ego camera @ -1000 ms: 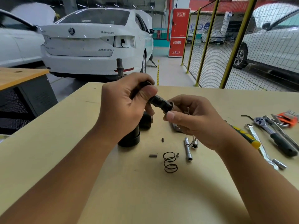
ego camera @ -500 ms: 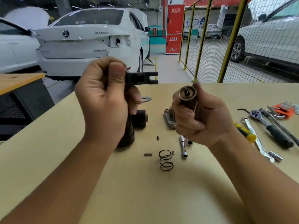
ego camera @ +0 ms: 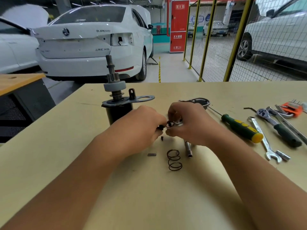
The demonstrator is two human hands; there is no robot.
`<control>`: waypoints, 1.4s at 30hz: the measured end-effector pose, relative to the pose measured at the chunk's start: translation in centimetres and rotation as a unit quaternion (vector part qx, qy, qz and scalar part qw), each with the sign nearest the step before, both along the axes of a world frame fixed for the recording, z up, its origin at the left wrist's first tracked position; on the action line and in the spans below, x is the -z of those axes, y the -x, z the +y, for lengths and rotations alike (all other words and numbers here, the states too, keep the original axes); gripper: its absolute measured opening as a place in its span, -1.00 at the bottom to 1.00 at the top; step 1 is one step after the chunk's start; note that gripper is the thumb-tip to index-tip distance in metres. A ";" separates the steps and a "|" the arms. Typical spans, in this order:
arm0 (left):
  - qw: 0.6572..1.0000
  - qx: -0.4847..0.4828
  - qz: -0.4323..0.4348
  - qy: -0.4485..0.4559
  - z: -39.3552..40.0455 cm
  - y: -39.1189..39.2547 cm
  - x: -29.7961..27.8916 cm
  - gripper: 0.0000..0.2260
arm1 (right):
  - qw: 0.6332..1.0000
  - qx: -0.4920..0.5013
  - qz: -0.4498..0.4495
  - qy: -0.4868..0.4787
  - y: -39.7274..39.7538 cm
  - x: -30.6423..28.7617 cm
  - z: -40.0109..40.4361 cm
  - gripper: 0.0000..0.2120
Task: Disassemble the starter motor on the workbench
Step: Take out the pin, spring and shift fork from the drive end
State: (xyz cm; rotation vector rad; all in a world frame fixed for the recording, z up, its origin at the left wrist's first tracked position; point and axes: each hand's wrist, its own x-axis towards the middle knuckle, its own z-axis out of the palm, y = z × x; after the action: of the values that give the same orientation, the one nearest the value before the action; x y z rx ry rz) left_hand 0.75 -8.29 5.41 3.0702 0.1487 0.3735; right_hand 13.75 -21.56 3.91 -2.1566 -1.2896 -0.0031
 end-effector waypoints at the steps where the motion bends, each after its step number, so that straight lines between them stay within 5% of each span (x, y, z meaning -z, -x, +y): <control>1: 1.000 -0.004 0.017 0.005 -0.2 0.0 0.1 -0.83 | 1.000 0.002 0.010 -0.002 0.0 0.1 0.1 -0.73; 10: 0.996 0.042 0.074 0.022 -0.6 0.7 -0.1 -0.64 | 0.999 0.040 0.015 0.017 -0.8 -0.2 -0.3 -0.72; 12: 0.990 0.127 -0.064 0.024 -0.6 1.3 -1.2 -0.79 | 0.999 0.042 0.030 -0.016 -0.8 -0.6 -0.4 -0.74; 14: 0.932 0.198 -0.303 0.024 -0.5 2.2 -2.2 -0.91 | 0.994 0.058 0.039 -0.086 -0.7 -1.0 -0.5 -0.78; 16: 0.854 0.161 -0.495 0.017 0.3 2.9 -2.9 -0.85 | 0.984 0.076 0.046 -0.152 -0.2 -1.0 -0.4 -0.79; 19: 0.796 0.007 -0.602 0.068 4.2 3.3 -3.3 -0.83 | 0.975 0.057 0.071 -0.202 0.8 -0.6 0.1 -0.74; 23: 0.824 -0.047 -0.429 0.368 8.3 3.6 -2.9 -0.60 | 0.977 -0.020 0.086 -0.193 1.7 -0.3 1.1 -0.50; 25: 0.824 -0.031 -0.342 0.450 8.6 3.1 -2.2 -0.68 | 0.976 -0.055 0.104 -0.182 2.0 -0.2 2.2 -0.46; 30: 0.813 0.022 -0.326 0.481 8.3 2.6 -1.5 -0.78 | 0.968 -0.055 0.096 -0.225 2.6 0.0 4.0 -0.70; 42: 0.754 0.033 -0.416 0.508 7.4 2.2 -1.4 -0.76 | 0.942 -0.079 0.026 -0.326 4.8 0.5 3.9 -0.82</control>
State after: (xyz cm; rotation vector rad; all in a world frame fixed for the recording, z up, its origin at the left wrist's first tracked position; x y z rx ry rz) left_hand -1.42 -0.90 6.83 1.6315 0.1313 1.1336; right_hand 8.94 -17.66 3.39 -1.4781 -1.2109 -0.2695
